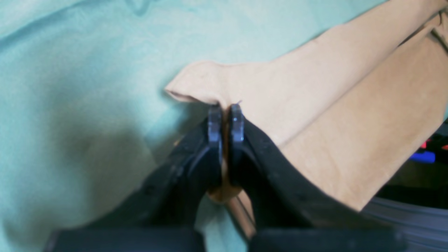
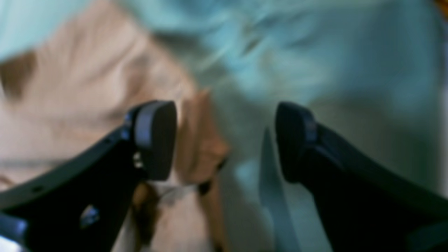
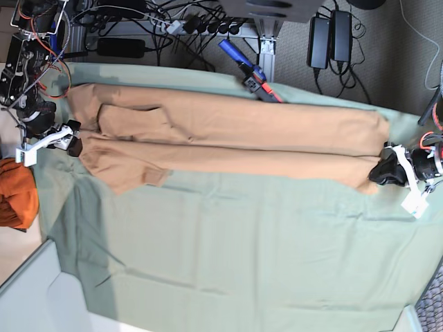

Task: Fold the T-shirt properly
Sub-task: 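Fold the shirt lengthwise again, bringing the held edge over the body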

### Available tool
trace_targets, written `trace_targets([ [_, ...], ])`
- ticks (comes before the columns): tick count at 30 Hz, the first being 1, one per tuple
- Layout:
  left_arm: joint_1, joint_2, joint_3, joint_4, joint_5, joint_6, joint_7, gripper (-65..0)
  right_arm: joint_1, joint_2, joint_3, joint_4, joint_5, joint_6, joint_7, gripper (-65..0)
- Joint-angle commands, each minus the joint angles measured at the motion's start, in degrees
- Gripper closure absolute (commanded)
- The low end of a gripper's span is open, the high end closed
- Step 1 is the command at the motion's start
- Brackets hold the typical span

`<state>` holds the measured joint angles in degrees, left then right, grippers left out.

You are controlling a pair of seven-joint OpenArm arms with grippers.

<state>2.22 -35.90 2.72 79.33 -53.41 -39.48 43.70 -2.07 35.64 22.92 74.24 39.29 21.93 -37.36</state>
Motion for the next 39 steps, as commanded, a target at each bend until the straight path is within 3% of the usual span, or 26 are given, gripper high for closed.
trace_targets([
  [1, -0.76, -1.25, -0.48, 0.87, -0.85, -0.52, -1.01, 0.0, 1.09, 1.29, 1.97, 1.79, 1.75, 5.31, 1.33, -43.9],
  [11, -0.76, -1.25, -0.48, 0.87, -1.14, -0.52, -0.98, 0.0, 11.23, -0.52, 1.53, 2.71, 0.24, 5.49, 1.29, -43.9],
  [17, -0.79, -1.22, -0.48, 0.87, -1.27, -0.52, -1.01, 0.0, 15.1, -1.46, -10.88, -0.81, -8.92, 5.44, 3.91, -43.9],
  [21, -0.79, -1.22, -0.48, 0.87, -1.27, -0.52, -1.01, 0.0, 16.2, -1.55, -19.58, -4.02, -10.71, 5.29, 4.9, -43.9],
  [27, -0.76, -1.22, -0.48, 0.87, -1.27, -0.52, -1.03, 0.0, 15.98, -1.53, -22.99, -5.99, -11.43, 5.31, 5.9, -43.8],
  [29, -0.79, -1.22, -0.48, 0.87, -1.27, -0.52, -1.09, 0.0, 15.98, -1.53, -22.99, -5.88, -10.99, 5.31, 5.88, -37.3],
  [33, -0.76, -1.25, -0.48, 0.87, -1.27, -0.52, -1.22, 0.0, 16.0, -1.51, -22.99, -5.86, -9.09, 5.31, 5.88, 0.0],
  [39, -0.76, -1.25, -0.48, 0.87, -1.25, -0.52, -0.98, 0.0, 15.98, -1.49, -22.99, -5.2, -8.87, 5.31, 5.86, 0.0],
])
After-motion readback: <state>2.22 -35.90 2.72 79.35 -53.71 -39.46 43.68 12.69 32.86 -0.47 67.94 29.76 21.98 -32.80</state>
